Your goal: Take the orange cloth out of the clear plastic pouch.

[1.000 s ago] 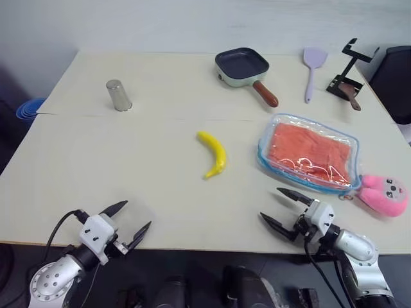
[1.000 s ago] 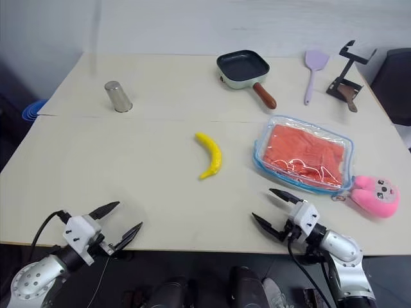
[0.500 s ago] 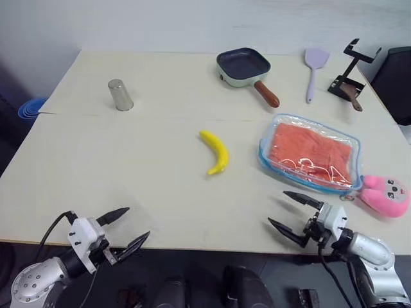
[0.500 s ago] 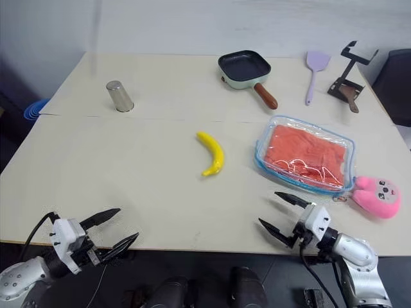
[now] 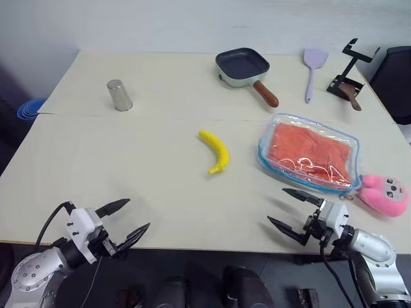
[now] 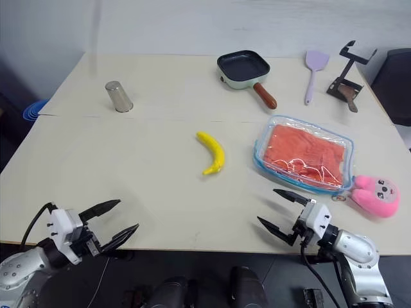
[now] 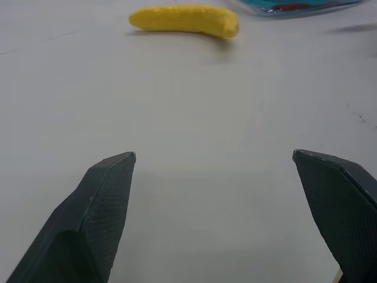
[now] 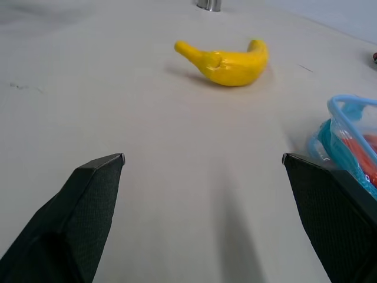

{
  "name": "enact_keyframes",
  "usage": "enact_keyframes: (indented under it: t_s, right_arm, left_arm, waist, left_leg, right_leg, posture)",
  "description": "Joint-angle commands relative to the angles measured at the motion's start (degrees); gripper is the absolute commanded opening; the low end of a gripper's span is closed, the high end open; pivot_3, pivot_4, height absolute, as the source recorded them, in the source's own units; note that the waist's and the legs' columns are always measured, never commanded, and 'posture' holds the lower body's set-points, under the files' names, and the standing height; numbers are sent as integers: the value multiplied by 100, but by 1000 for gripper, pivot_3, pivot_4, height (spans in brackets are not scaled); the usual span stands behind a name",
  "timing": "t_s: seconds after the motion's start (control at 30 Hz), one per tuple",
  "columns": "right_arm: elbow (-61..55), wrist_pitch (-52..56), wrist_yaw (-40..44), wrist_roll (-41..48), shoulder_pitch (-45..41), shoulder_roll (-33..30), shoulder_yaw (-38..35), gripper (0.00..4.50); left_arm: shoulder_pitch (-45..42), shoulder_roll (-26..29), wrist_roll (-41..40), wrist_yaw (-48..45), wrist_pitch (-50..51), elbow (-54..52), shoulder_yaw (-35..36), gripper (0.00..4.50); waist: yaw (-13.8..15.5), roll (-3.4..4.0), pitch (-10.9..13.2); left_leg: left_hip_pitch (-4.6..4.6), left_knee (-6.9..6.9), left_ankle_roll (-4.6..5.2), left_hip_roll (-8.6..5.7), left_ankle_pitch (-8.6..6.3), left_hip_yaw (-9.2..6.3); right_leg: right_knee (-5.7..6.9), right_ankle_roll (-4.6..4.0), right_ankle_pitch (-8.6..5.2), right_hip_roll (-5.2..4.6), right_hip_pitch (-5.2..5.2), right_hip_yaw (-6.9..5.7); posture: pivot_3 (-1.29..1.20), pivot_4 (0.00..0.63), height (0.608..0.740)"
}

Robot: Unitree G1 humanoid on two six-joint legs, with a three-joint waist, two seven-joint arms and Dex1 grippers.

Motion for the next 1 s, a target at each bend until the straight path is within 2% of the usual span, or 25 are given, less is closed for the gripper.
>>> enact_keyframes:
  t_s: [0.03,0.23,0.3,0.4,0.5,0.6,0.73,0.83,0.93,1.0]
  right_arm:
    - [-293,-14,-18,138,140,-57,-200,4500]
    - [-553,187,-49,422,280,-88,-404,4500]
    - [-858,690,-222,655,198,-93,-418,4500]
    - [-1522,1972,-620,834,-370,-247,-47,4500]
    - [-1894,3468,-1388,1134,-1227,-143,284,4500]
    - [-1984,5034,-2081,610,-2371,-161,1056,4500]
    - [-1478,6144,-2791,407,-3562,521,1521,4500]
    - [-654,6901,-3320,-14,-4322,1062,1858,4500]
    - [213,7107,-3552,-474,-4873,1391,2118,4500]
    - [613,7098,-3566,-639,-5091,1521,2161,3902]
  left_arm:
    - [-126,51,-235,71,244,-288,38,4483]
    - [-567,33,-263,77,571,-338,-162,4483]
    - [-664,35,-241,47,594,-319,-212,4483]
    - [-747,24,-278,-76,538,-282,-242,4483]
    - [-824,-15,-358,-184,528,-276,-281,4483]
    - [-939,31,-438,-480,434,-288,-393,4483]
    - [-1091,87,-560,-590,613,-455,-511,4483]
    - [-1199,37,-523,-493,659,-504,-593,4483]
    - [-1199,-39,-410,-380,625,-529,-678,4483]
    - [-1170,-85,-352,-293,591,-556,-709,4500]
  waist:
    - [7,0,0]
    - [8,0,0]
    - [-2,0,0]
    - [-60,5,3]
    - [-111,7,4]
    - [-109,7,4]
    - [-132,9,5]
    - [-154,10,5]
    - [-157,10,4]
    - [-156,10,4]
  left_leg:
    - [0,1,0,0,0,-1]
    - [1,15,1,0,-1,-2]
    - [2,20,1,0,-2,-3]
    - [4,27,-1,2,-2,-1]
    - [2,45,-3,3,-2,-1]
    - [-1,44,-10,4,-2,-6]
    - [-27,47,-14,5,0,-13]
    - [-42,53,-10,2,2,-12]
    - [-52,60,-4,-1,5,-11]
    - [-64,61,-1,-4,5,-13]
  right_leg:
    - [0,0,0,0,2,-1]
    - [2,2,1,0,10,-1]
    - [8,2,1,0,11,-1]
    - [17,2,1,1,9,3]
    - [38,1,1,0,2,9]
    - [47,-8,-5,0,-8,8]
    - [52,-12,-7,-2,-30,0]
    - [57,-12,-7,-2,-38,-4]
    - [74,-9,-5,-2,-41,-5]
    - [74,-9,-5,-3,-48,-8]
  posture:
    - [0,150,740]
    - [0,150,740]
    - [0,150,740]
    - [0,150,740]
    - [0,150,740]
    - [0,150,740]
    - [0,150,740]
    - [0,150,740]
    - [0,150,740]
    - [0,150,740]
